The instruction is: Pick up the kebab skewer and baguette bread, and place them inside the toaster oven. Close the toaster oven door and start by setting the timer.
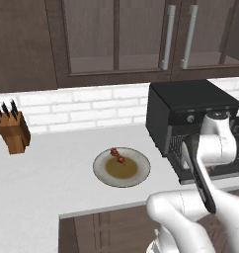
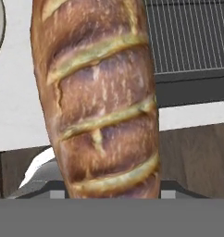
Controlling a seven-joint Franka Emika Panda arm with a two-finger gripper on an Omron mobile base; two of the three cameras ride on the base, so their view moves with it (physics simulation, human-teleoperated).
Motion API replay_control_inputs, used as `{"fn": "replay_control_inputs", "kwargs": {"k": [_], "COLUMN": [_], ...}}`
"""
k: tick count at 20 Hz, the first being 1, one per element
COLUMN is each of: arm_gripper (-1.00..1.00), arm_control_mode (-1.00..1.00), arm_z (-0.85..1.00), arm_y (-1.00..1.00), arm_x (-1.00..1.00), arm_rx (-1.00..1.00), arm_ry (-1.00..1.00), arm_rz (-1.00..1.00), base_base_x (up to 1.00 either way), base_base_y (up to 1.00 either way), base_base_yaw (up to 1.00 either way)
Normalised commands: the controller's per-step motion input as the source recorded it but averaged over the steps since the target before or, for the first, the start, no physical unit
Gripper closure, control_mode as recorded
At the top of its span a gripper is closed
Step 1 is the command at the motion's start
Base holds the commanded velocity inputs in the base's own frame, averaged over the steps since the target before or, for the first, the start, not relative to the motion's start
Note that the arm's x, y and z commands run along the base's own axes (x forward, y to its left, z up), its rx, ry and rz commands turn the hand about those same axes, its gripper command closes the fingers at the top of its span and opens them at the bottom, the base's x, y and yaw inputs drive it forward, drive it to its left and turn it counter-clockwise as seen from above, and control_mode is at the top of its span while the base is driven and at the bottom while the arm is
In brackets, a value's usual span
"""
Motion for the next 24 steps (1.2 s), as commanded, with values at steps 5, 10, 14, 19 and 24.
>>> {"fn": "replay_control_inputs", "kwargs": {"k": [5, 10, 14, 19, 24], "arm_gripper": [1.00, 1.00, 1.00, 1.00, 1.00], "arm_control_mode": [-1.00, -1.00, -1.00, -1.00, -1.00], "arm_z": [0.14, 0.04, -0.03, -0.08, -0.37], "arm_y": [-0.56, -0.17, 0.00, -0.06, -0.23], "arm_x": [0.37, 0.45, 0.66, 0.65, 0.34], "arm_rx": [0.15, 0.25, 0.17, 0.09, 0.07], "arm_ry": [0.03, 0.09, 0.08, 0.05, 0.04], "arm_rz": [0.29, 0.19, 0.07, 0.01, 0.00], "base_base_x": [0.00, 0.00, 0.00, 0.00, 0.00], "base_base_y": [0.00, 0.00, 0.00, 0.00, 0.00], "base_base_yaw": [0.00, 0.00, 0.00, 0.00, 0.00]}}
